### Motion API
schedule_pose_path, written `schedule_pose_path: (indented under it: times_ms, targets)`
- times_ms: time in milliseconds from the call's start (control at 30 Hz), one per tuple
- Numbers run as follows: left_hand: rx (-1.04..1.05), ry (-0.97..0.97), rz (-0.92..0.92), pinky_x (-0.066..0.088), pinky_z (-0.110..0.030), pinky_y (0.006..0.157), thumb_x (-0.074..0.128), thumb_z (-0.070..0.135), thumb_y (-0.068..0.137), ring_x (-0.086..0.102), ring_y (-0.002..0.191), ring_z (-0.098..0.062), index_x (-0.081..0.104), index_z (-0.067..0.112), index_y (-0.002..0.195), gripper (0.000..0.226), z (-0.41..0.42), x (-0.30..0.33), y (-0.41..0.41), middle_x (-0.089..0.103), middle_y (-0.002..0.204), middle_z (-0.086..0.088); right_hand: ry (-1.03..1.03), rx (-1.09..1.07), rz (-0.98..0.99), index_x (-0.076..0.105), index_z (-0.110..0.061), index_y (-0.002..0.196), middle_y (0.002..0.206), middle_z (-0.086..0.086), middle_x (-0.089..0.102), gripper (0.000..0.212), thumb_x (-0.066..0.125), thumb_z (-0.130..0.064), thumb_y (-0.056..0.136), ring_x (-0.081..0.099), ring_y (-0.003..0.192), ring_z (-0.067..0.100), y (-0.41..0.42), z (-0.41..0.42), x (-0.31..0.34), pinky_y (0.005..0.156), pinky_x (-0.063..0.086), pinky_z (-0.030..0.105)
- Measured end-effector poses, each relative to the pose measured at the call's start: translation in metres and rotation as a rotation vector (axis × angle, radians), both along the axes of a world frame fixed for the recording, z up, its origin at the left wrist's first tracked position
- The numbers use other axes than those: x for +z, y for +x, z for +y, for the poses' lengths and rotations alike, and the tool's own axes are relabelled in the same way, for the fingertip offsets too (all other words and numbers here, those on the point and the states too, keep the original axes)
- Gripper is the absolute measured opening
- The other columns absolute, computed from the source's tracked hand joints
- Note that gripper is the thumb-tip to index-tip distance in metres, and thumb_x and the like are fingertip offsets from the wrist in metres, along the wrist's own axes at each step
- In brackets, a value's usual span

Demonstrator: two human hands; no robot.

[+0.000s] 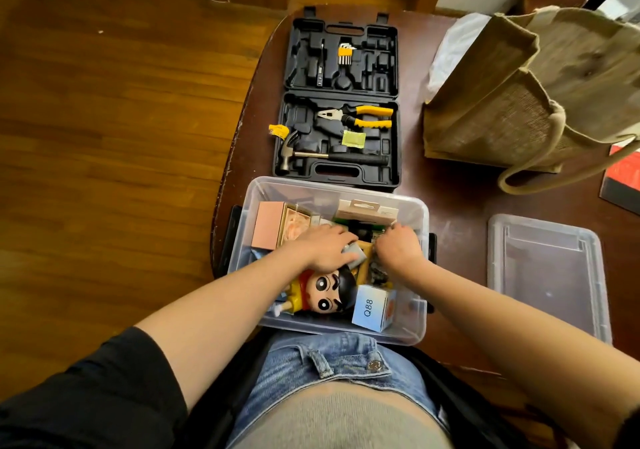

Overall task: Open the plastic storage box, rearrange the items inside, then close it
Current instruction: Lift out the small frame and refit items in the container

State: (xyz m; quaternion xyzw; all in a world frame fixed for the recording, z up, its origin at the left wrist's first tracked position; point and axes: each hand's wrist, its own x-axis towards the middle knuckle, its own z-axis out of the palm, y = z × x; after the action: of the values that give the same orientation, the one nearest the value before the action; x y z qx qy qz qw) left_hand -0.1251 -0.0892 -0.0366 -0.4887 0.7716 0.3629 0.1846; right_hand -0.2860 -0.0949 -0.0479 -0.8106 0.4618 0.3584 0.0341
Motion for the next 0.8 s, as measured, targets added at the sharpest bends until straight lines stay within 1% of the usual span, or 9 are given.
schedule_pose_path:
  times_ms: [100, 200, 300, 467, 633, 700, 800]
  targets:
    - [0.002, 0.002, 0.004, 0.023, -0.039, 0.113, 0.034, 0.045, 0.099, 0.028, 0.139, -0.027, 0.027, 0.023, 0.148, 0.055, 0.001, 0.0, 0.0, 0.027, 0.154, -0.008, 0.014, -0.061, -0.042, 0.067, -0.015, 0.094, 0.101, 0.004, 0.069, 0.021, 0.047, -0.008, 0.091, 0.063, 0.093, 0.023, 0.002, -0.003, 0.001, 0.065, 0.039, 0.028]
    - [0.008, 0.008, 0.004, 0.023, -0.039, 0.113, 0.035, 0.044, 0.099, 0.027, 0.14, -0.027, 0.027, 0.023, 0.149, 0.055, 0.001, 0.0, 0.001, 0.026, 0.155, -0.007, 0.028, -0.148, -0.129, 0.064, -0.015, 0.087, 0.097, 0.007, 0.069, 0.018, 0.049, -0.004, 0.088, 0.066, 0.088, 0.026, 0.003, -0.007, 0.003, 0.059, 0.041, 0.03]
    - [0.016, 0.011, 0.003, 0.023, -0.039, 0.113, 0.035, 0.045, 0.099, 0.026, 0.14, -0.027, 0.026, 0.024, 0.149, 0.055, 0.001, -0.001, 0.001, 0.025, 0.155, -0.007, 0.021, -0.149, -0.125, 0.066, -0.011, 0.094, 0.098, 0.007, 0.069, 0.021, 0.048, -0.002, 0.088, 0.066, 0.089, 0.026, 0.004, -0.009, -0.001, 0.059, 0.043, 0.03]
    - [0.028, 0.017, 0.008, 0.023, -0.039, 0.113, 0.036, 0.044, 0.099, 0.026, 0.14, -0.026, 0.026, 0.024, 0.149, 0.055, 0.001, -0.001, 0.001, 0.025, 0.155, -0.006, 0.065, -0.122, -0.096, 0.064, -0.012, 0.102, 0.103, 0.005, 0.067, 0.02, 0.048, -0.006, 0.091, 0.065, 0.094, 0.024, 0.004, -0.009, -0.001, 0.062, 0.043, 0.029]
    - [0.028, 0.011, 0.009, 0.023, -0.039, 0.113, 0.037, 0.044, 0.098, 0.026, 0.14, -0.026, 0.026, 0.024, 0.149, 0.055, 0.002, -0.001, 0.001, 0.026, 0.155, -0.006, 0.1, 0.013, -0.026, 0.062, -0.016, 0.097, 0.101, 0.002, 0.066, 0.014, 0.052, -0.011, 0.09, 0.062, 0.094, 0.023, 0.001, 0.004, -0.002, 0.068, 0.04, 0.029]
    - [0.03, 0.012, 0.011, 0.022, -0.038, 0.113, 0.037, 0.044, 0.098, 0.025, 0.141, -0.026, 0.026, 0.024, 0.149, 0.055, 0.002, -0.001, 0.0, 0.025, 0.155, -0.005, 0.09, 0.022, -0.014, 0.063, -0.017, 0.099, 0.102, 0.002, 0.066, 0.014, 0.052, -0.013, 0.091, 0.062, 0.096, 0.023, 0.003, 0.008, -0.006, 0.07, 0.041, 0.029]
    - [0.041, 0.013, 0.02, 0.021, -0.038, 0.112, 0.037, 0.043, 0.099, 0.024, 0.141, -0.025, 0.026, 0.024, 0.149, 0.055, 0.003, -0.001, 0.0, 0.025, 0.155, -0.005, 0.07, -0.01, -0.027, 0.064, -0.016, 0.097, 0.101, 0.002, 0.067, 0.014, 0.052, -0.011, 0.09, 0.063, 0.094, 0.023, 0.005, 0.01, -0.009, 0.067, 0.042, 0.028]
